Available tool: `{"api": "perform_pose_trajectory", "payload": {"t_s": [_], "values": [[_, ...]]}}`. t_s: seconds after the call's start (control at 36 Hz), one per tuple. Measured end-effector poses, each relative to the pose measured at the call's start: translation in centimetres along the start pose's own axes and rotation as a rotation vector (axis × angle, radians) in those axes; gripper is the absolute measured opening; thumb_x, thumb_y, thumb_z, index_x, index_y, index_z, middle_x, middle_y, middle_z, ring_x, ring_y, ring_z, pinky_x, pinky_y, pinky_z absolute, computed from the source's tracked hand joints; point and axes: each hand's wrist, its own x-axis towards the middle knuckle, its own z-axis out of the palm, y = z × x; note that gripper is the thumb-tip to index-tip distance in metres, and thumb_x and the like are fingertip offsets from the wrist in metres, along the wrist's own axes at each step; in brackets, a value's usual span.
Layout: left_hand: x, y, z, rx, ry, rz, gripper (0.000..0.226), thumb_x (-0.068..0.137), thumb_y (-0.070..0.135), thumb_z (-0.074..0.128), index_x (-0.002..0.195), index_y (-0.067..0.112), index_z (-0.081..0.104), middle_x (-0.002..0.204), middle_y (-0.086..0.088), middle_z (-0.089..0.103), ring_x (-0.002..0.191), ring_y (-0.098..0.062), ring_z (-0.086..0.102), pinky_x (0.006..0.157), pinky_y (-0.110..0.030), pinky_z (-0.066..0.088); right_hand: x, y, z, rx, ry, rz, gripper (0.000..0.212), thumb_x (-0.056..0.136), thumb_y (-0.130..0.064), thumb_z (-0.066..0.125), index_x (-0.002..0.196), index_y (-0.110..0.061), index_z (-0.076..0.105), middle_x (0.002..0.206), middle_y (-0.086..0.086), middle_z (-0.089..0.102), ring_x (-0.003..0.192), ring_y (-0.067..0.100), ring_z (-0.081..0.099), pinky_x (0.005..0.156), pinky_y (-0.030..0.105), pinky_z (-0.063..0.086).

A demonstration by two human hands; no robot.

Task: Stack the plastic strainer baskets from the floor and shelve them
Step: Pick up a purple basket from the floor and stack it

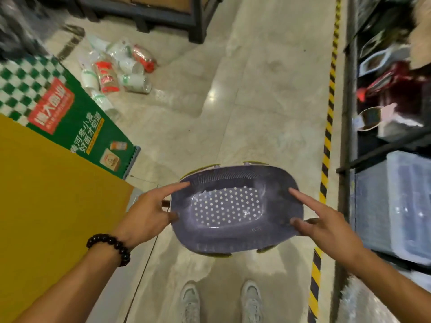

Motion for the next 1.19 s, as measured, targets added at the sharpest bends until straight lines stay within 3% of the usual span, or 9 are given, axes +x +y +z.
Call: {"api": "perform_pose_trajectory", "payload": {"t_s": [0.08, 0.28, 0.36, 0.47, 0.61, 0.83, 1.0, 1.11, 1.19], "values": [[-2.4, 6.6, -2.3, 0.010, -0.043, 0.064, 0.082, 0.081, -0.002, 0.079, 0.132, 0.060, 0.060, 0.134, 0.025, 0.066, 0.107, -0.006, 0.072, 0.086, -0.040, 0.064, -5.1, -3.1, -5.1, 0.074, 0.062, -0.019, 0.070, 0.092, -0.031, 0.075, 0.138, -0.071, 0.042, 0.112, -0.042, 0.064, 0.075, 0.000, 0.074, 0.065, 0.012, 0.053], [-6.9, 19.8, -3.4, 0.077, -0.219, 0.190, 0.078, 0.081, 0.001, 0.081, 0.135, 0.054, 0.061, 0.137, 0.025, 0.064, 0.096, -0.014, 0.076, 0.090, -0.046, 0.062, -18.0, -7.5, -13.2, 0.170, 0.201, 0.051, 0.069, 0.093, -0.022, 0.075, 0.141, -0.063, 0.045, 0.134, -0.012, 0.064, 0.078, 0.014, 0.078, 0.079, 0.036, 0.063], [-8.1, 24.8, -2.2, 0.140, -0.331, 0.266, 0.080, 0.078, 0.004, 0.081, 0.135, 0.056, 0.060, 0.138, 0.029, 0.061, 0.101, -0.010, 0.075, 0.087, -0.032, 0.062, -24.4, -7.6, -15.0, 0.240, 0.306, 0.125, 0.069, 0.093, -0.016, 0.075, 0.142, -0.057, 0.049, 0.134, 0.004, 0.065, 0.080, 0.023, 0.078, 0.080, 0.044, 0.064], [-9.7, 30.3, 0.9, 0.216, -0.476, 0.378, 0.080, 0.078, 0.007, 0.082, 0.131, 0.062, 0.059, 0.132, 0.042, 0.058, 0.098, 0.000, 0.073, 0.072, -0.012, 0.057, -32.8, -6.6, -15.7, 0.301, 0.454, 0.207, 0.068, 0.092, -0.020, 0.076, 0.137, -0.064, 0.050, 0.139, -0.021, 0.057, 0.075, 0.021, 0.079, 0.082, 0.041, 0.063], [-13.6, 36.4, 6.6, 0.308, -0.625, 0.503, 0.077, 0.079, 0.006, 0.080, 0.129, 0.062, 0.062, 0.130, 0.039, 0.061, 0.100, -0.006, 0.074, 0.079, -0.024, 0.060, -43.7, -5.3, -14.5, 0.354, 0.637, 0.314, 0.068, 0.091, -0.025, 0.076, 0.137, -0.067, 0.047, 0.143, -0.028, 0.053, 0.085, 0.013, 0.078, 0.081, 0.039, 0.064], [-24.5, 42.5, 19.1, 0.434, -0.902, 0.735, 0.078, 0.079, -0.006, 0.077, 0.129, 0.053, 0.066, 0.134, 0.024, 0.066, 0.090, -0.026, 0.076, 0.086, -0.048, 0.062, -63.1, -4.3, -8.3, 0.507, 0.985, 0.551, 0.069, 0.091, -0.020, 0.077, 0.136, -0.065, 0.050, 0.136, -0.025, 0.058, 0.091, 0.012, 0.077, 0.077, 0.038, 0.065], [-36.5, 41.6, 28.7, 0.545, -1.135, 0.894, 0.073, 0.080, -0.010, 0.077, 0.131, 0.042, 0.068, 0.129, 0.012, 0.068, 0.081, -0.014, 0.074, 0.073, -0.032, 0.062, -77.2, -4.3, 2.2, 0.650, 1.170, 0.781, 0.071, 0.091, -0.018, 0.076, 0.134, -0.068, 0.050, 0.117, -0.016, 0.071, 0.084, 0.025, 0.077, 0.075, 0.048, 0.065], [-45.6, 38.8, 33.6, 0.671, -1.284, 0.922, 0.073, 0.085, -0.004, 0.073, 0.126, 0.056, 0.065, 0.069, 0.008, 0.071, 0.055, -0.011, 0.053, 0.052, -0.025, 0.048, -85.5, -4.6, 11.2, 0.747, 1.314, 0.853, 0.071, 0.088, -0.022, 0.076, 0.134, -0.068, 0.048, 0.131, -0.019, 0.065, 0.093, 0.024, 0.076, 0.076, 0.046, 0.065], [-52.8, 35.9, 36.6, 0.796, -1.382, 0.981, 0.073, 0.086, 0.002, 0.076, 0.135, 0.053, 0.059, 0.056, 0.006, 0.064, 0.051, -0.008, 0.045, 0.054, -0.025, 0.041, -91.3, -5.1, 18.7, 0.847, 1.454, 0.868, 0.070, 0.086, -0.019, 0.076, 0.137, -0.060, 0.052, 0.129, -0.009, 0.066, 0.079, 0.018, 0.077, 0.067, 0.048, 0.065]]}}
